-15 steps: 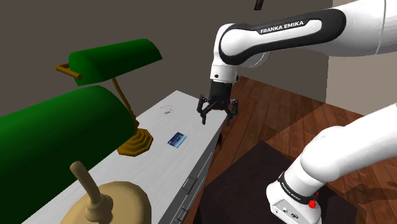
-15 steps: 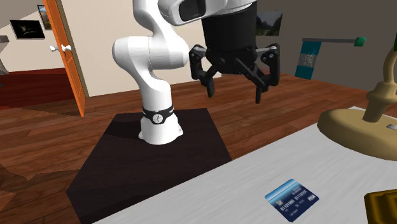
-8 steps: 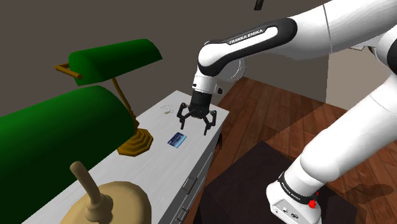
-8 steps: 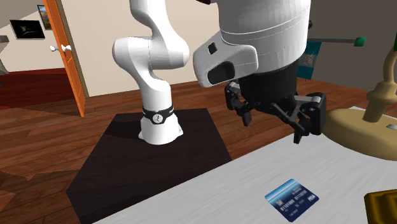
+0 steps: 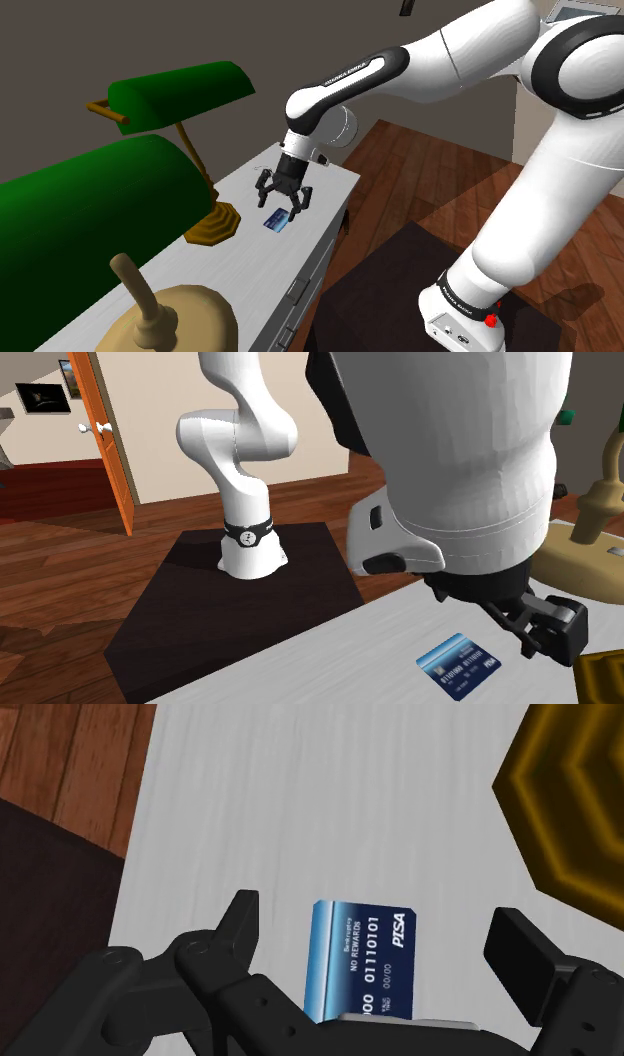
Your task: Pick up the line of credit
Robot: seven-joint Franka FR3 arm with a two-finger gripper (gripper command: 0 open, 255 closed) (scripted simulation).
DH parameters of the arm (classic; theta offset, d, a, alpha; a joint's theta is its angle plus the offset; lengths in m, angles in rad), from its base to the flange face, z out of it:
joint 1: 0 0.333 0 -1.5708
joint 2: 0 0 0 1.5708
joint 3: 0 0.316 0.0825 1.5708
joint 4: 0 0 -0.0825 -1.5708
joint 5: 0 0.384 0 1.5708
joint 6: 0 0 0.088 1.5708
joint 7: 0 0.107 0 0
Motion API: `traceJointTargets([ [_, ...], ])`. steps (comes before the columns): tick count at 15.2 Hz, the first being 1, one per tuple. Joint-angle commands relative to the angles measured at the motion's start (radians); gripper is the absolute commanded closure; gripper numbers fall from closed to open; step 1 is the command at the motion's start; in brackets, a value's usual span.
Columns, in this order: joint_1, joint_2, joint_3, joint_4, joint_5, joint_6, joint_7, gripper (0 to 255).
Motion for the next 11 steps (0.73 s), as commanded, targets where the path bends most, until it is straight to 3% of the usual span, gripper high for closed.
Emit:
traceJointTargets([
  [1,0.004,0.028,0.002,-0.001,0.007,0.03,-0.004,0],
  [7,0.009,0.078,0.003,-0.01,0.014,0.084,-0.033,0],
  [8,0.009,0.081,0.002,-0.007,0.013,0.084,-0.033,255],
  [11,0.009,0.08,0.002,-0.008,0.013,0.084,-0.033,255],
])
